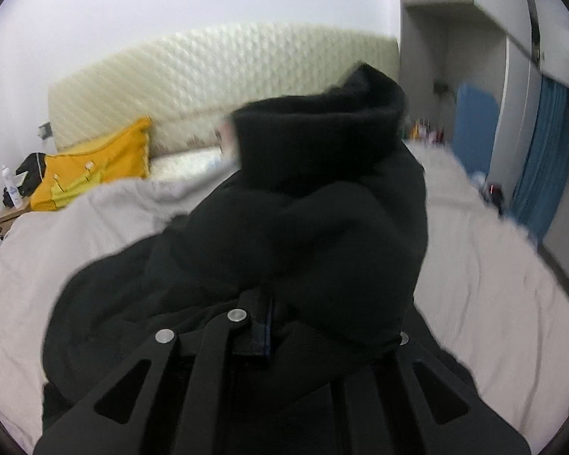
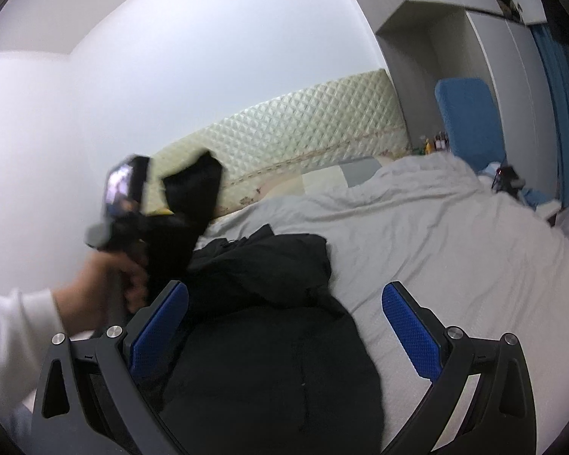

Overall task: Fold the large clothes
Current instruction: 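Lift the sleeve with the left gripper and fold it over the jacket body, then release the sleeve and press the folded jacket flat with the left gripper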

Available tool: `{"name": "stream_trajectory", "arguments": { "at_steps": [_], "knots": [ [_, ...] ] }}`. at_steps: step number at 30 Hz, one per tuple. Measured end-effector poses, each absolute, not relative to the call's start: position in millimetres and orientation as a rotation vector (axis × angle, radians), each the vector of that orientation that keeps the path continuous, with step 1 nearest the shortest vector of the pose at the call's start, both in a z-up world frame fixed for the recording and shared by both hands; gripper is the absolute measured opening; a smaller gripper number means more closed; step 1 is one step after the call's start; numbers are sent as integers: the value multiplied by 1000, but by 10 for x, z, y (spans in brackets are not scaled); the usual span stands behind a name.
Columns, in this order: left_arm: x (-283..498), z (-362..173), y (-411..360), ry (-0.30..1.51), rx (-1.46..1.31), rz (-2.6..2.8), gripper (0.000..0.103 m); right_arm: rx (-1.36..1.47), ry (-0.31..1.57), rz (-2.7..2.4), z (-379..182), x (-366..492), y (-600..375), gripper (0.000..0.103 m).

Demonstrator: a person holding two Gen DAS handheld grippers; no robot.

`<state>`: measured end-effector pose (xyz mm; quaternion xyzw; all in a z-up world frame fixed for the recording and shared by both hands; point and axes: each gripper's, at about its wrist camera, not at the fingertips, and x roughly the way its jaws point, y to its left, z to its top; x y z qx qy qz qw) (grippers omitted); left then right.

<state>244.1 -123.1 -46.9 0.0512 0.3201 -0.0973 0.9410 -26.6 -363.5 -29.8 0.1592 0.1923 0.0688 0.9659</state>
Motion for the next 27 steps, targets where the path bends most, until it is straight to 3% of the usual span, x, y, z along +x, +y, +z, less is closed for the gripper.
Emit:
{"name": "stream_trajectory", "arguments": {
  "at_steps": [13,16,19,20,21,27],
  "knots": [
    [2626,-1050,-1521,796,202,-202,14,341,411,135,-427,-175,-3702,103],
    [2592,-1030,-1494,836,173,-244,26,360,428,136,-466,-152,-3719,103],
    [2502,-1029,-1499,850,201,-265,59,383,433,138,-467,-138,-3752,103],
    [2454,-1001,-1492,837,201,-265,77,382,429,136,-460,-153,-3744,103],
    [2401,-971,-1479,822,195,-270,82,378,427,134,-454,-164,-3737,103],
    [1996,-659,-1241,722,154,-316,83,360,439,129,-476,-127,-3650,103]
  ]
}}
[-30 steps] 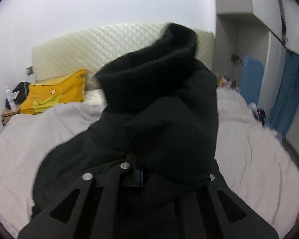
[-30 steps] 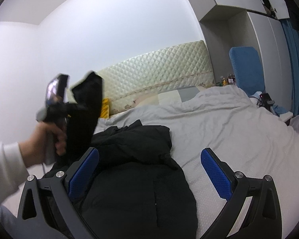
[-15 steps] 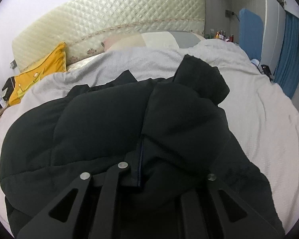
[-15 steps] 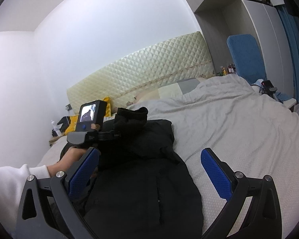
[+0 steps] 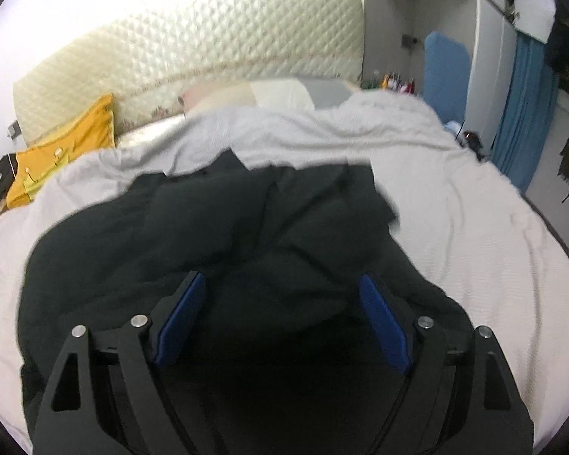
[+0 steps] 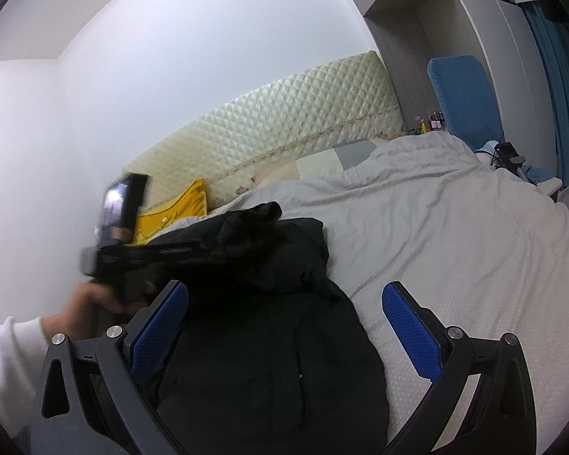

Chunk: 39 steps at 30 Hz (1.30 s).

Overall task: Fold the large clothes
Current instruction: 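Release the sleeve and press the folded jacket flat with the left gripper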

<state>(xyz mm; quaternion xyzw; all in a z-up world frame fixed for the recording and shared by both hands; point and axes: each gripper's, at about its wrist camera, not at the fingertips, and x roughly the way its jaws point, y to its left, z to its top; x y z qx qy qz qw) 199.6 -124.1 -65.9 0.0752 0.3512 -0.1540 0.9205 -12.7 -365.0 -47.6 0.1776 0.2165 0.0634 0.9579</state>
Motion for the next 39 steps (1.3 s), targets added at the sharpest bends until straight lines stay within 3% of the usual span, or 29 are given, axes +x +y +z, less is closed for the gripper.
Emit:
{"name": "stream_trajectory", "arguments": {
  "at_steps": [10,17,22,25,32,39],
  "knots": [
    [1718,-28,-193,556,-61,-182,83,245,402,198,93,609,-3286,103],
    [1982,-63,211,552,-38,-111,83,161,388,264,217,1234,-2918,103],
    [2254,-299,335,564,-6,-84,83,161,492,291,-105,1858,-2671,81],
    [2390,-481,412,582,5,-68,83,160,554,281,-402,2179,-2548,76],
    [2729,-998,496,654,-2,-51,84,127,633,276,-1003,2568,-2287,76],
    [2821,-1186,490,677,7,-43,84,73,635,286,-1270,2769,-2219,81]
  ]
}}
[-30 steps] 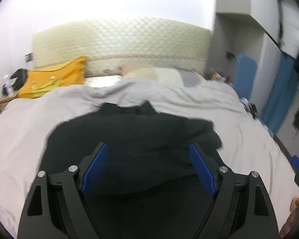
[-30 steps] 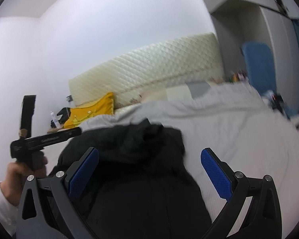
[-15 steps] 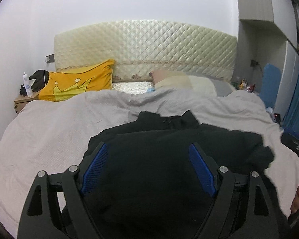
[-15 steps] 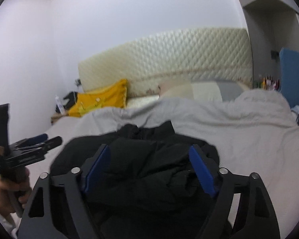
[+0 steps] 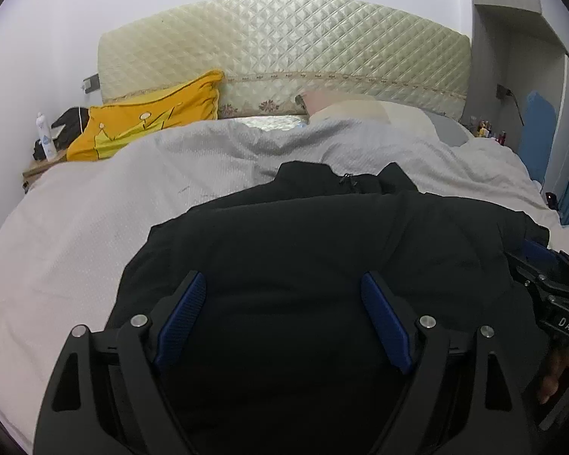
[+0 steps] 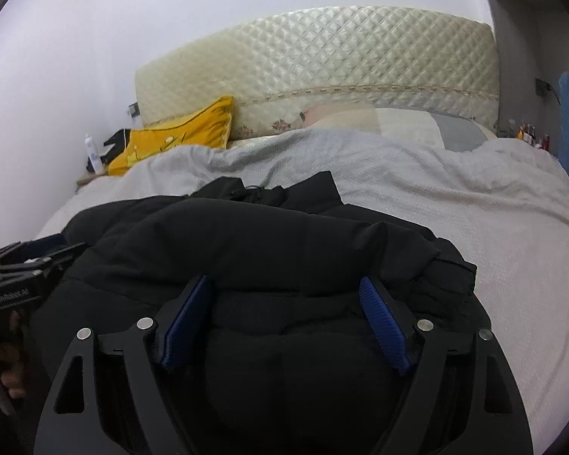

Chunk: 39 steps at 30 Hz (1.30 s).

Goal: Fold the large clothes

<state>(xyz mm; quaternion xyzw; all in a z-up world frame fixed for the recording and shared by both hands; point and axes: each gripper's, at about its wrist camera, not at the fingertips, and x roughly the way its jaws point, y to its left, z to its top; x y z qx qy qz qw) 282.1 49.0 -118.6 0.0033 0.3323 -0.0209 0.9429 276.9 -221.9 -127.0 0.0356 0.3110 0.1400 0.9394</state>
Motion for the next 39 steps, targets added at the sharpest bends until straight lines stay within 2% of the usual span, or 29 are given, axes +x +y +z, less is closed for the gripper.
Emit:
{"name": "stream_trajectory", "arguments": {
  "at_steps": [11,16,23,32,39],
  "knots": [
    [3006,-1421,503,713,25,-22,87,21,688,275,-1596,3011,-2083,81],
    [2901,-1332,512,687,39,-22,87,29,738,274,-1546,3002,-2094,81],
    [2767,-1174,769,697,-18,-9,88,87,673,245,-1280,2718,-2373,81],
    [2764,-1482,795,737,38,-17,89,-25,730,233,-1563,2779,-2301,85],
    [2779,-1458,769,729,36,-6,90,-15,763,215,-1649,2842,-2292,87]
  ]
}}
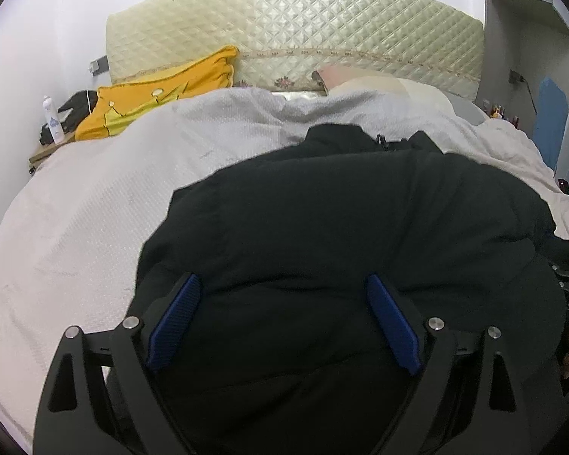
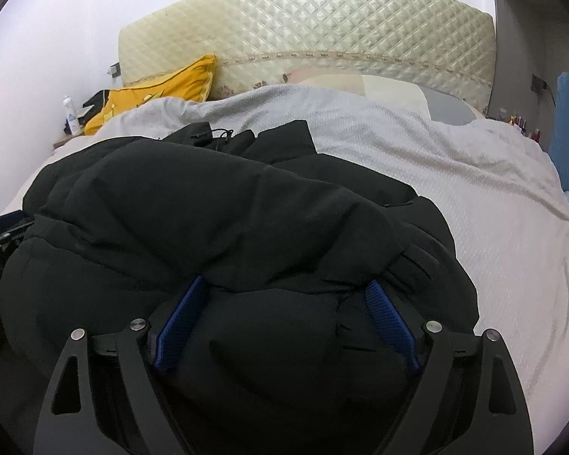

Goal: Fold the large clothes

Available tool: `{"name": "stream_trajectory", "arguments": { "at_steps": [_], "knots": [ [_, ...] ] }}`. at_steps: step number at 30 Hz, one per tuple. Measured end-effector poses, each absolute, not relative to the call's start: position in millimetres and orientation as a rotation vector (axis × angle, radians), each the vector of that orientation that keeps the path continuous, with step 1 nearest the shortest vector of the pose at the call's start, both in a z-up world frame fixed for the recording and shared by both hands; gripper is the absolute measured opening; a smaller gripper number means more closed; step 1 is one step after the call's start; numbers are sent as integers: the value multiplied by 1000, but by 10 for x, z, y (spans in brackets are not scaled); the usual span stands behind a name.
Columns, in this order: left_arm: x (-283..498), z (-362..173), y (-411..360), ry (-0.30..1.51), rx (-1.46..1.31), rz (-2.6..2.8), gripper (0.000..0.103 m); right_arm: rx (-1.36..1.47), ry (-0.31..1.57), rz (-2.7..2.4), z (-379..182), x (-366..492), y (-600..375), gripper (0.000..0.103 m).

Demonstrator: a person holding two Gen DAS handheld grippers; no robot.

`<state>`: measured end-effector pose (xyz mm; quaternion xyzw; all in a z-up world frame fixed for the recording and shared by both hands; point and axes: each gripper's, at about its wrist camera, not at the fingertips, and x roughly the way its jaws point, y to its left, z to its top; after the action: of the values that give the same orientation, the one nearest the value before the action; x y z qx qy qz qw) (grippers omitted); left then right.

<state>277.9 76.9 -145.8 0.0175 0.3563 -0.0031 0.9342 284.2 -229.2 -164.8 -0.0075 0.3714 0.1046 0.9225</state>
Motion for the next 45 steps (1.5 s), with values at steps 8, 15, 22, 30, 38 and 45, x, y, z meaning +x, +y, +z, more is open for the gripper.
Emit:
{"name": "stream_trajectory", "arguments": {
  "at_steps": [8,15,22,30,38,45],
  "knots": [
    [2454,-852,719,671,-28,-15,90,94,709,240,-1025,2527,-2374,86],
    [1846,201,486,536,-52,-71,90,48,524,263,243,1889,-2254,86],
    [1054,1330,540,419,-134,-109,90,65,387,268,1326,1089,-2274,86],
    [100,1833,687,364,-131,-113,90,82,335,290,1853,330,-2337,86],
    [-384,1482,932,447,-168,-126,90,97,410,310,1637,-123,-2394,86],
    [-442,905,1072,573,-163,-119,91,115,554,301,992,-187,-2552,86]
  ]
}}
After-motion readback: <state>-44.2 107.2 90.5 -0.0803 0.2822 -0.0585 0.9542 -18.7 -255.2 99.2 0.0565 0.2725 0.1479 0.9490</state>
